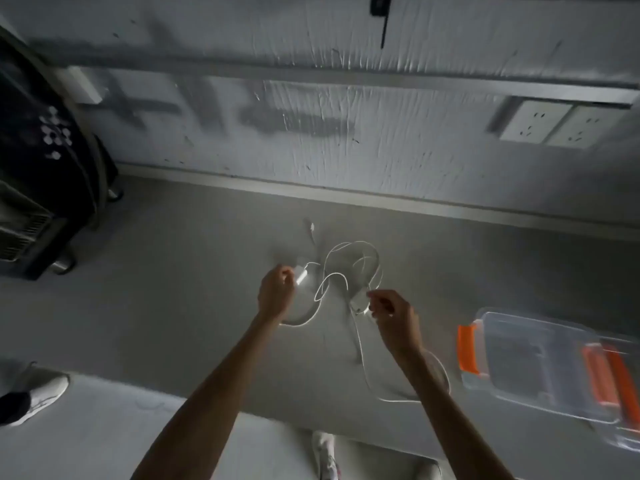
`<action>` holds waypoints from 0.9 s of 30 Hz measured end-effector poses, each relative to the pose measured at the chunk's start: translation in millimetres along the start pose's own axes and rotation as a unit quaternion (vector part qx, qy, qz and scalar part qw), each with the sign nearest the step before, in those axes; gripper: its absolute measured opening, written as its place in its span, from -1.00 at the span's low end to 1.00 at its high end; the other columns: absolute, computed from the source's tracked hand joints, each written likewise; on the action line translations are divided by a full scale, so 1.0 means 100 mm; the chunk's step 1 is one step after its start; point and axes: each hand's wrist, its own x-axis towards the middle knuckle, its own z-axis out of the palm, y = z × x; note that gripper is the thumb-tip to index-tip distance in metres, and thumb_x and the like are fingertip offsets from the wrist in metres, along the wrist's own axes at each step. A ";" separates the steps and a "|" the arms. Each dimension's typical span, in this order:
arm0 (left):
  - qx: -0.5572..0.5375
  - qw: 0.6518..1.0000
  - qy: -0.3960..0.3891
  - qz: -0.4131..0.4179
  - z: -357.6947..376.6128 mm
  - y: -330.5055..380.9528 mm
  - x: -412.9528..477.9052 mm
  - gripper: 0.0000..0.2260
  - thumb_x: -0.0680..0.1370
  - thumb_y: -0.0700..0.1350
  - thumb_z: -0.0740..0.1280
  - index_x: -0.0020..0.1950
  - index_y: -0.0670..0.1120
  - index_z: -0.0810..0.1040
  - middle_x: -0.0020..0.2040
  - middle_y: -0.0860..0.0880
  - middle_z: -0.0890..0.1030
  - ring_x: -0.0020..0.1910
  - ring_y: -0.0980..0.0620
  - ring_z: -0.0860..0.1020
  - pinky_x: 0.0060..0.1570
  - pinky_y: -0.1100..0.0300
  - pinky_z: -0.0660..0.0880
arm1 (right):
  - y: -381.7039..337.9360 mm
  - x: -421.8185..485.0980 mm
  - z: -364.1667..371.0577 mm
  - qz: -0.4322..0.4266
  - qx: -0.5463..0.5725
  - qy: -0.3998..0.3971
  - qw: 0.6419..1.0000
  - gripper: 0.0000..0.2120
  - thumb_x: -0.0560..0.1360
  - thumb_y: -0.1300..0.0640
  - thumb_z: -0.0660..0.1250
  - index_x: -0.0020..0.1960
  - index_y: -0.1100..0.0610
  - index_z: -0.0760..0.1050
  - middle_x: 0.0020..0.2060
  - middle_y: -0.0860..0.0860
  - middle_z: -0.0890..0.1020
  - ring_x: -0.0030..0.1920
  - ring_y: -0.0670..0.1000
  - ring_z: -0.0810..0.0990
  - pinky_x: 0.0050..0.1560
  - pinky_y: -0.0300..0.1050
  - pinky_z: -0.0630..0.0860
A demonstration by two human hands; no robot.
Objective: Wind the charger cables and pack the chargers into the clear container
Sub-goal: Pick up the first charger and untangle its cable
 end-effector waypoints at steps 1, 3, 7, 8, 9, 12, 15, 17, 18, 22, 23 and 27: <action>0.024 0.999 -0.028 -0.005 0.06 -0.02 0.14 -0.78 0.59 -0.21 0.26 0.17 -0.24 0.60 0.16 -0.25 0.65 0.19 -0.19 0.57 0.17 0.03 0.46 | -0.02 0.08 0.12 -0.013 -0.029 0.005 0.999 -0.84 0.48 0.23 0.35 -0.07 0.01 0.64 -0.25 -0.05 0.71 -0.20 -0.01 0.68 -0.09 -0.03 0.59; 0.072 0.994 -0.080 -0.007 0.19 -0.02 0.37 -0.66 0.60 -0.15 0.26 0.35 -0.25 0.47 0.30 -0.27 0.54 0.33 -0.20 0.46 0.31 0.03 0.35 | -0.12 0.25 0.35 -0.023 -0.082 -0.009 0.996 -0.89 0.52 0.15 0.33 -0.07 0.04 0.63 -0.18 0.00 0.73 -0.13 0.07 0.68 -0.09 -0.04 0.58; 0.172 0.971 -0.168 -0.003 0.48 -0.17 0.64 -0.57 0.58 -0.06 0.30 0.41 -0.17 0.39 0.35 -0.26 0.45 0.37 -0.23 0.38 0.32 0.00 0.37 | -0.25 0.59 0.79 -0.039 -0.171 -0.042 0.984 -0.85 0.54 0.10 0.28 -0.03 0.07 0.63 -0.06 0.08 0.71 -0.04 0.18 0.65 -0.06 0.00 0.56; 0.213 0.961 -0.172 0.021 0.54 -0.25 0.67 -0.59 0.58 -0.05 0.29 0.40 -0.15 0.40 0.35 -0.23 0.45 0.36 -0.21 0.39 0.31 0.01 0.38 | -0.25 0.66 0.88 -0.044 -0.187 -0.051 0.980 -0.84 0.55 0.11 0.27 -0.03 0.07 0.63 -0.05 0.09 0.70 -0.03 0.19 0.65 -0.04 0.01 0.56; 0.259 0.951 -0.159 0.047 0.58 -0.32 0.70 -0.62 0.59 -0.04 0.26 0.39 -0.13 0.40 0.35 -0.20 0.45 0.35 -0.19 0.39 0.30 0.03 0.38 | -0.24 0.72 0.97 -0.049 -0.197 -0.058 0.978 -0.84 0.55 0.13 0.26 -0.03 0.08 0.62 -0.05 0.10 0.70 -0.02 0.20 0.64 -0.05 0.01 0.56; 0.282 0.946 -0.143 0.071 0.59 -0.41 0.81 -0.67 0.60 -0.09 0.21 0.33 -0.16 0.41 0.31 -0.19 0.48 0.33 -0.16 0.41 0.30 0.08 0.30 | -0.23 0.92 1.23 -0.049 -0.228 -0.084 0.969 -0.81 0.54 0.18 0.22 0.01 0.11 0.61 0.00 0.13 0.68 0.05 0.20 0.63 -0.02 -0.01 0.53; 0.125 0.976 -0.178 0.008 0.38 -0.33 0.83 -0.69 0.45 -0.12 0.36 0.15 -0.18 0.44 0.14 -0.25 0.49 0.13 -0.24 0.50 0.19 -0.01 0.43 | -0.20 1.09 1.38 -0.033 -0.258 -0.160 0.952 -0.61 0.54 0.19 0.27 0.36 0.07 0.46 0.32 0.12 0.54 0.33 0.13 0.49 0.28 -0.02 0.44; -0.001 0.980 -0.198 0.002 0.11 -0.21 0.73 -0.72 0.34 -0.05 0.40 -0.08 -0.13 0.41 -0.06 -0.20 0.47 -0.16 -0.15 0.53 -0.11 -0.07 0.51 | -0.20 1.16 1.45 -0.016 -0.271 -0.212 0.939 -0.47 0.55 0.15 0.29 0.50 0.02 0.28 0.44 0.12 0.39 0.44 0.11 0.36 0.42 0.00 0.32; -0.041 0.978 -0.204 0.014 -0.06 -0.15 0.66 -0.69 0.27 0.01 0.39 -0.15 -0.10 0.37 -0.16 -0.16 0.45 -0.28 -0.08 0.49 -0.27 -0.02 0.48 | -0.21 1.18 1.49 -0.014 -0.270 -0.224 0.936 -0.45 0.55 0.12 0.30 0.51 0.00 0.27 0.43 0.14 0.39 0.44 0.12 0.35 0.43 0.00 0.30; -0.130 0.945 -0.293 0.060 -0.62 0.08 0.36 -0.79 0.33 -0.03 0.32 -0.20 -0.05 0.31 -0.38 -0.11 0.51 -0.51 0.05 0.42 -0.50 0.17 0.37 | -0.36 1.14 1.58 -0.038 -0.216 -0.190 0.957 -0.74 0.52 0.12 0.31 0.16 0.17 0.62 0.06 0.25 0.64 0.13 0.20 0.60 0.18 0.01 0.50; -0.154 0.932 -0.322 0.067 -0.74 0.14 0.32 -0.82 0.37 -0.11 0.31 -0.18 -0.09 0.32 -0.38 -0.13 0.53 -0.50 0.03 0.45 -0.49 0.17 0.36 | -0.40 1.11 1.57 -0.036 -0.199 -0.179 0.963 -0.77 0.53 0.13 0.29 0.03 0.23 0.65 -0.05 0.27 0.66 0.01 0.23 0.64 0.06 0.07 0.55; -0.267 0.881 -0.380 0.096 -1.10 0.29 0.17 -0.84 0.51 -0.11 0.35 -0.16 -0.10 0.38 -0.41 -0.16 0.53 -0.51 -0.03 0.44 -0.51 0.22 0.33 | -0.49 0.98 1.54 -0.028 -0.151 -0.160 0.975 -0.80 0.51 0.18 0.27 -0.16 0.27 0.61 -0.22 0.24 0.68 -0.24 0.17 0.66 -0.24 -0.04 0.54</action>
